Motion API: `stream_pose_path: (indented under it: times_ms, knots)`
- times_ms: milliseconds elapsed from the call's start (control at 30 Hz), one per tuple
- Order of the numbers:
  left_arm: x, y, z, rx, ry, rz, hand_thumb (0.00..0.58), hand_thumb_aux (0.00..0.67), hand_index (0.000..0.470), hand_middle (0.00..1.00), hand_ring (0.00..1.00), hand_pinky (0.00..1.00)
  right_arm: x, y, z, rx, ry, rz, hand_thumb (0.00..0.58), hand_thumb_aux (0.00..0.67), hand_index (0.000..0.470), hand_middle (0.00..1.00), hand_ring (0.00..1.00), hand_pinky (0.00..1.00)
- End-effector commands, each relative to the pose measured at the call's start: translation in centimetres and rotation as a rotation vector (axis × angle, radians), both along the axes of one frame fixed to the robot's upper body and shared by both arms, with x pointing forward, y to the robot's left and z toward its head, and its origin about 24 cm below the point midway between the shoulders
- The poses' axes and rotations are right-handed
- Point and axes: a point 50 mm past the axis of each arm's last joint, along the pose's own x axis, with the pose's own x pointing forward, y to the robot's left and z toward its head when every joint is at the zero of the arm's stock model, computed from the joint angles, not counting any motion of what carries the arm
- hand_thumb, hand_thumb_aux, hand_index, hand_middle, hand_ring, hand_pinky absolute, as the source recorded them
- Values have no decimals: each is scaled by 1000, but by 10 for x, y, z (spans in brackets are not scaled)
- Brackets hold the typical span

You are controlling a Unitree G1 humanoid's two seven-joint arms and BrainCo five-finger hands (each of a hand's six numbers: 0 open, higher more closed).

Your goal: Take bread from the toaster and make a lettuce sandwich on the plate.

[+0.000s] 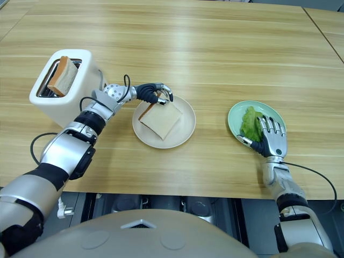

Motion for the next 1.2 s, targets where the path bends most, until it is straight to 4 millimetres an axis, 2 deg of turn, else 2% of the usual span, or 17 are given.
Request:
stream_pose_path:
  times_ms: [33, 67, 133, 200, 267, 300, 333, 400, 500, 633, 700, 733, 767, 800, 833, 867, 1200]
  knots:
    - [2, 0, 1, 34, 6, -15, 580, 670, 460, 1000, 1000, 1000, -3, -4, -2, -4, 19, -11, 27, 16, 11, 0, 0, 0]
    - [2, -1, 1, 38, 8, -16, 580, 670, 460, 1000, 1000, 1000, -3, -4, -3, -6, 20, -12, 120, 74, 51, 0, 0, 0]
    - [3, -1, 1, 47, 8, -10, 580, 670, 460, 1000, 1000, 1000, -3, -4, -3, -6, 20, -14, 160, 100, 69, 0, 0, 0]
    - [5, -1, 2, 42, 5, 8, 580, 670, 460, 1000, 1000, 1000, -4, -4, -3, -5, 20, -16, 405, 302, 207, 0, 0, 0]
    - [5, -1, 2, 35, 1, 20, 580, 670, 460, 1000, 1000, 1000, -4, -4, -3, -3, 18, -16, 474, 384, 263, 0, 0, 0]
    - [6, -1, 2, 33, -3, 24, 577, 623, 428, 1000, 1000, 1000, -4, -4, -3, -1, 13, -16, 503, 426, 292, 0, 0, 0]
    - [5, -1, 2, 33, -7, 27, 577, 623, 428, 1000, 1000, 1000, -3, -4, -2, 0, 5, -14, 503, 426, 292, 0, 0, 0]
    - [5, -2, -1, 42, -13, 27, 562, 552, 379, 1000, 1000, 1000, -3, -3, -1, 2, -9, -8, 565, 562, 386, 0, 0, 0]
    - [3, -3, -3, 48, -19, 26, 547, 510, 350, 941, 941, 941, -2, -1, 1, 3, -33, -1, 580, 670, 460, 0, 0, 0]
    - [2, -3, -6, 54, -20, 22, 542, 499, 343, 878, 878, 878, 0, 0, 8, -1, -91, 12, 580, 670, 460, 0, 0, 0]
    - [1, -3, -9, 72, -25, 20, 494, 413, 283, 737, 737, 737, 2, 1, 12, -4, -120, 19, 580, 670, 460, 0, 0, 0]
    - [0, -2, -10, 88, -30, 19, 216, 139, 96, 482, 482, 482, 2, 1, 14, -5, -133, 21, 580, 670, 460, 0, 0, 0]
    - [0, -1, -12, 110, -37, 17, 216, 139, 96, 482, 482, 482, 3, 1, 16, -6, -143, 22, 580, 670, 460, 0, 0, 0]
    - [0, -1, -14, 136, -45, 15, 0, 0, 0, 161, 161, 161, 3, 1, 17, -7, -150, 23, 580, 670, 460, 0, 0, 0]
    - [-1, 1, -16, 176, -68, 12, 0, 0, 0, 27, 27, 27, 4, 2, 18, -7, -162, 25, 580, 670, 460, 0, 0, 0]
    - [-1, 2, -18, 213, -95, 11, 0, 0, 0, 0, 0, 0, 5, 2, 20, -7, -174, 27, 580, 670, 460, 0, 0, 0]
    - [7, 8, -12, 344, -314, 50, 0, 0, 0, 0, 0, 0, 13, 12, 37, 12, -290, 69, 580, 670, 460, 0, 0, 0]
